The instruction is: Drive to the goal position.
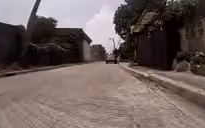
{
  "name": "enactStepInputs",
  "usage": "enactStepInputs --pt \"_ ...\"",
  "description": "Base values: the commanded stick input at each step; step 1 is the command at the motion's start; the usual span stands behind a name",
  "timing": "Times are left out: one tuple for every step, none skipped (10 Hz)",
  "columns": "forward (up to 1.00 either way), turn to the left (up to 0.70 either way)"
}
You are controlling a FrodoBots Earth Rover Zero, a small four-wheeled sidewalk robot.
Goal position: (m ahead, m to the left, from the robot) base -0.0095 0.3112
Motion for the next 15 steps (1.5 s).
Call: enactStepInputs --pt "0.7 0.0" --pt "0.7 0.0" --pt "0.7 0.0" --pt "0.7 0.0" --pt "0.7 0.0" --pt "0.7 0.0" --pt "0.7 0.0" --pt "0.7 0.0" --pt "0.7 0.0" --pt "0.7 0.0" --pt "0.7 0.0" --pt "0.7 0.01" --pt "0.7 0.01" --pt "0.7 0.01" --pt "0.7 0.01"
